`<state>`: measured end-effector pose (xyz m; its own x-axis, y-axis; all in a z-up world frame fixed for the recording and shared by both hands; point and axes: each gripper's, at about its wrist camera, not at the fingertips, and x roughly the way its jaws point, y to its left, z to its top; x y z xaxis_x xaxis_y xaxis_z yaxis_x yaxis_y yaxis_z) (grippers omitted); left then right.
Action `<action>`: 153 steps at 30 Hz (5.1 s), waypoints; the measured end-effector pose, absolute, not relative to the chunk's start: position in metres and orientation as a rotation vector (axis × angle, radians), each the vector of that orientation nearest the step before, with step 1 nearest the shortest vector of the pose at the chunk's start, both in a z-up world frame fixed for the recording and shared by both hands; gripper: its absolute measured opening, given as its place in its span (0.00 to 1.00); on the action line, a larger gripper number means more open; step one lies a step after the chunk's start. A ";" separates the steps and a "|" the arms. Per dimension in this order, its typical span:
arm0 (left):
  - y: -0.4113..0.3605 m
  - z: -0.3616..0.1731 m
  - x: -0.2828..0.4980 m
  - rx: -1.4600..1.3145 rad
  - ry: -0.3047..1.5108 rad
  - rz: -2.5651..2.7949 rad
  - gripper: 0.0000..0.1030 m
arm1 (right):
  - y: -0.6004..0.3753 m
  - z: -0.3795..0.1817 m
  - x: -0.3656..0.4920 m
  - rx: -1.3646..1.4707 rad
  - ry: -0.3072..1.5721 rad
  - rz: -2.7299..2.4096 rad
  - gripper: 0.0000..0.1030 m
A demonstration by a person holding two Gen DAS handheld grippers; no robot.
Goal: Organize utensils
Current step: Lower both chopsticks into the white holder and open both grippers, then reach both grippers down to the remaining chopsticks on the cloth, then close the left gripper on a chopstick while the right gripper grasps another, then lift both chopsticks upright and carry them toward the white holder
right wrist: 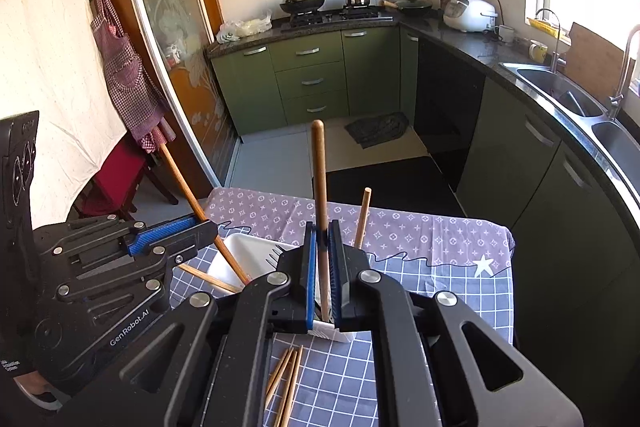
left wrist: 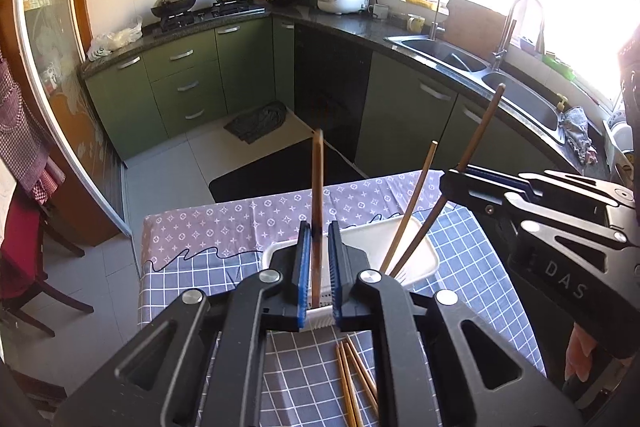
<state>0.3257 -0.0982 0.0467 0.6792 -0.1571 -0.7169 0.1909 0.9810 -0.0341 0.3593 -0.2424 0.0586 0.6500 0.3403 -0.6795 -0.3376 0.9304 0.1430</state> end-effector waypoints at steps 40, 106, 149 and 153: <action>-0.113 -0.142 0.269 0.049 1.412 -0.245 0.12 | -0.313 -0.105 0.239 -0.056 1.159 0.401 0.32; -0.060 -0.045 0.208 0.071 1.071 -0.308 0.06 | -0.192 -0.158 0.276 -0.243 1.382 0.440 0.16; -0.059 -0.036 0.195 0.097 1.052 -0.302 0.06 | -0.276 -0.036 0.201 -0.080 0.972 0.436 0.07; -0.059 -0.030 0.192 0.101 1.040 -0.302 0.06 | -0.276 -0.035 0.200 -0.071 0.971 0.446 0.07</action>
